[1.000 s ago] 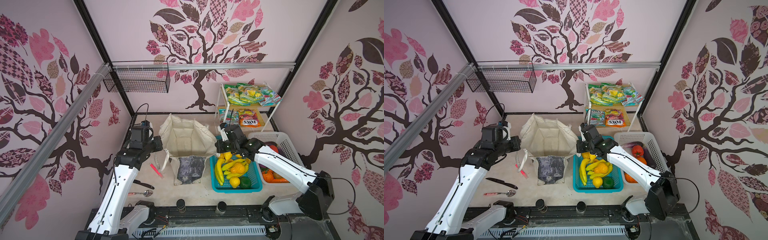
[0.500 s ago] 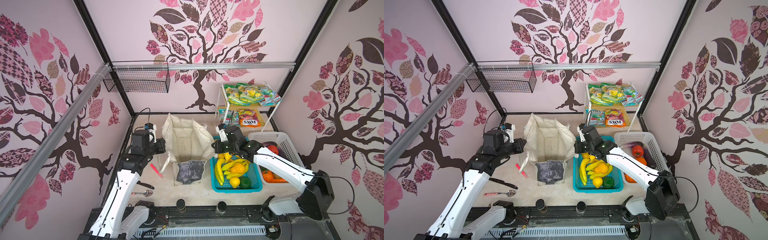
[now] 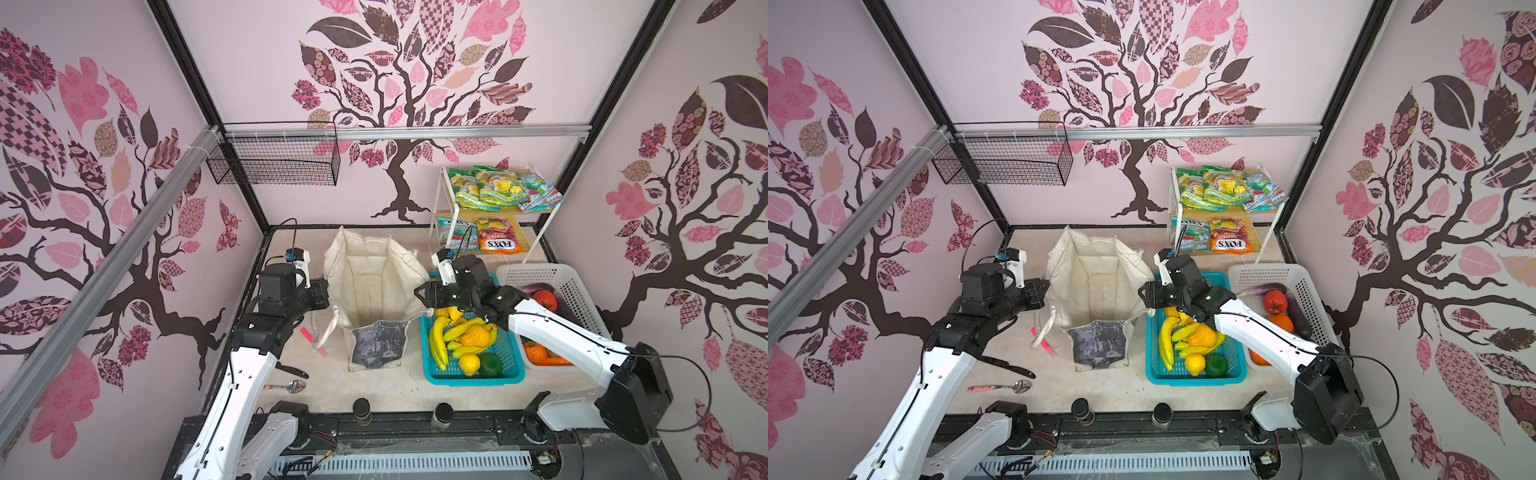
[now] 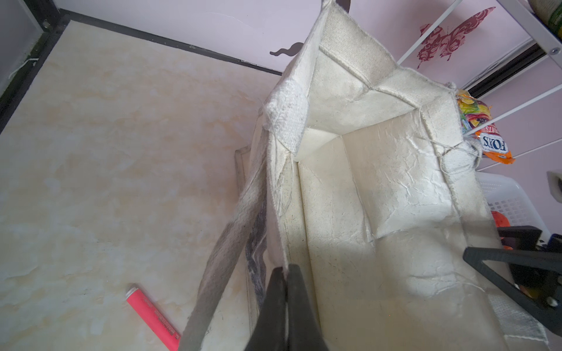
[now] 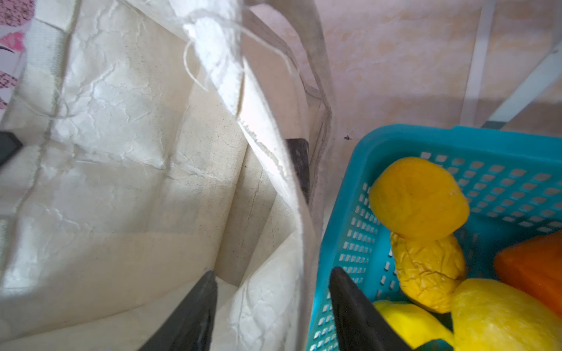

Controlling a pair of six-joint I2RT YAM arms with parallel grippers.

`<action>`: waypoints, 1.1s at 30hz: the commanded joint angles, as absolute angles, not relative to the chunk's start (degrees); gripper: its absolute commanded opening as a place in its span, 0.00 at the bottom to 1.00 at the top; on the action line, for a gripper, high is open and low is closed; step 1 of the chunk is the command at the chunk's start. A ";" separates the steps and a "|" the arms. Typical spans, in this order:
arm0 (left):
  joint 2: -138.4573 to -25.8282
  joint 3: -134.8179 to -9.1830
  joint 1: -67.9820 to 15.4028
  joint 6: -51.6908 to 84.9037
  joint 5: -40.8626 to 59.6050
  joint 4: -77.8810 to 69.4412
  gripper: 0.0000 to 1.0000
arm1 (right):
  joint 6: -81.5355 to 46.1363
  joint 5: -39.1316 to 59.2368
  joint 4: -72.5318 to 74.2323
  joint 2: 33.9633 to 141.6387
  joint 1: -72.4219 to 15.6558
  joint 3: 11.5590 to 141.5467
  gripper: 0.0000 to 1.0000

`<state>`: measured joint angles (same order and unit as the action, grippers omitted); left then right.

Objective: Place the food into the grocery bag and tie it

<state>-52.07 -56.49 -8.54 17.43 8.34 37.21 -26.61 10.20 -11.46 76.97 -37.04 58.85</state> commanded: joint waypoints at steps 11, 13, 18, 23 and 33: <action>-48.43 -54.79 -8.27 16.51 -0.43 38.24 0.00 | -24.32 0.34 -15.93 58.23 -36.97 56.63 0.99; -48.69 -54.84 -8.28 16.57 -0.10 38.40 0.00 | -21.50 -0.36 -18.59 56.95 -36.91 56.76 1.00; -49.56 -55.08 -8.32 16.04 -0.64 39.29 0.00 | -20.55 1.20 -22.50 52.76 -34.18 54.23 0.99; -49.60 -55.17 -8.28 15.70 -0.17 39.43 0.00 | -20.87 2.67 -25.51 51.94 -29.02 51.39 1.00; -48.99 -54.67 -8.26 15.12 0.88 38.85 0.00 | -26.90 -5.00 -39.43 53.83 -28.22 48.22 1.00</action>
<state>-49.76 -56.42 -8.54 16.03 0.27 39.90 -24.43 -1.54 -32.14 53.74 -28.38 49.19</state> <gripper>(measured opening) 0.047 0.996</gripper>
